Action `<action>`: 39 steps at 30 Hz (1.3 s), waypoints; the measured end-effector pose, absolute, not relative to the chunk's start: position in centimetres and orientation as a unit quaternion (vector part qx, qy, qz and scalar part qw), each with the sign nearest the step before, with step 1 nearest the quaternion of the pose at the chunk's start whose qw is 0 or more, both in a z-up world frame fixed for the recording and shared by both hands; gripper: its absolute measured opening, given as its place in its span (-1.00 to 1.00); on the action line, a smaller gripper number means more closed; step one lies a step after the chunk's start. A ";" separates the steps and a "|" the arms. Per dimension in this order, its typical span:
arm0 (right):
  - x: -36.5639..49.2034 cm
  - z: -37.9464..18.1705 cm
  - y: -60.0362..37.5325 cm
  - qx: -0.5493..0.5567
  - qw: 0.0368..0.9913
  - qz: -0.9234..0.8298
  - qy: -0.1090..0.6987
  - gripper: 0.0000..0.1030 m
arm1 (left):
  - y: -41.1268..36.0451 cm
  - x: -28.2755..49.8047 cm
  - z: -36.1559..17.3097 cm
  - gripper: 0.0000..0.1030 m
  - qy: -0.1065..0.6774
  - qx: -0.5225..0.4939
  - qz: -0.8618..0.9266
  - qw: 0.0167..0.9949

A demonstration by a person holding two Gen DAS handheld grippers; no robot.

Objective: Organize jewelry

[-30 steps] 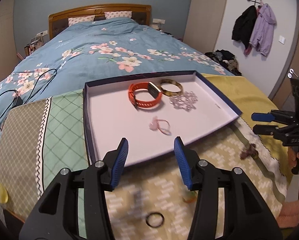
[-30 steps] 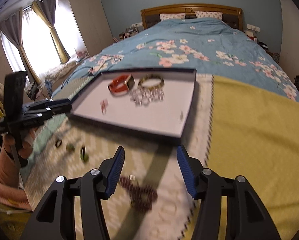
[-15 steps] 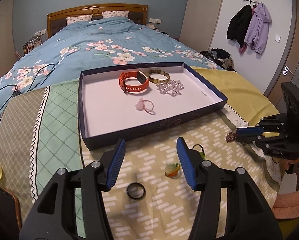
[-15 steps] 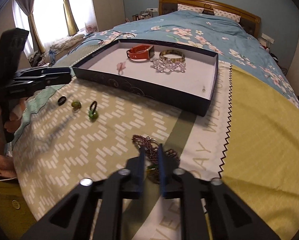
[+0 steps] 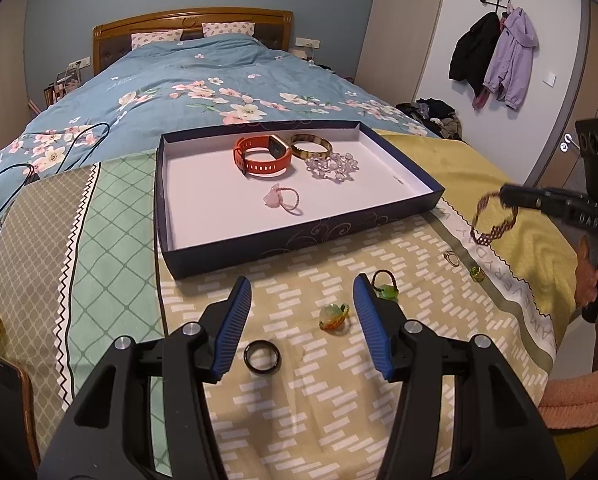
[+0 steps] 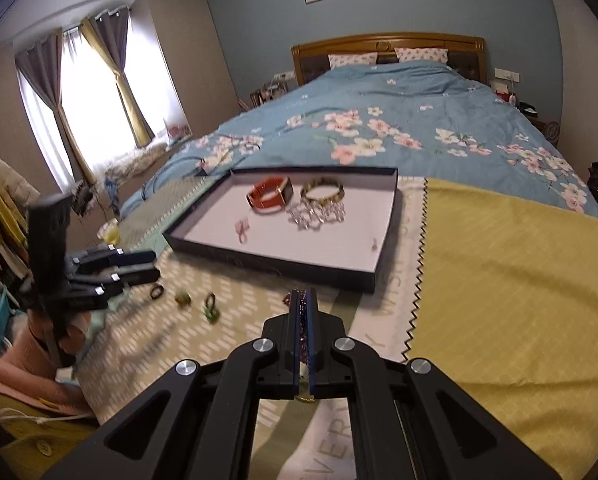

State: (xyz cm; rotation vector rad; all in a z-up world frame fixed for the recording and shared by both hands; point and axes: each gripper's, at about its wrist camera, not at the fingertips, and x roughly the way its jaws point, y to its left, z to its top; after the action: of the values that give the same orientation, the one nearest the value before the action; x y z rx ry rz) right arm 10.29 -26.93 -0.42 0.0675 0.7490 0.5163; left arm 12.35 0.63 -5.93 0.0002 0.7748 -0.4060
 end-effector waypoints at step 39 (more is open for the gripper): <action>12.4 -1.8 -23.5 0.066 0.879 0.301 0.364 -0.97 | -2.3 13.3 -9.6 -0.68 0.434 0.026 -0.214 0.875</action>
State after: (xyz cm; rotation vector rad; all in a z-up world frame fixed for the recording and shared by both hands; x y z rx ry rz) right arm 12.40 -23.54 -1.80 0.1371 0.7586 0.6270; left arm 13.34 -2.34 -9.57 0.0546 0.9063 -0.4466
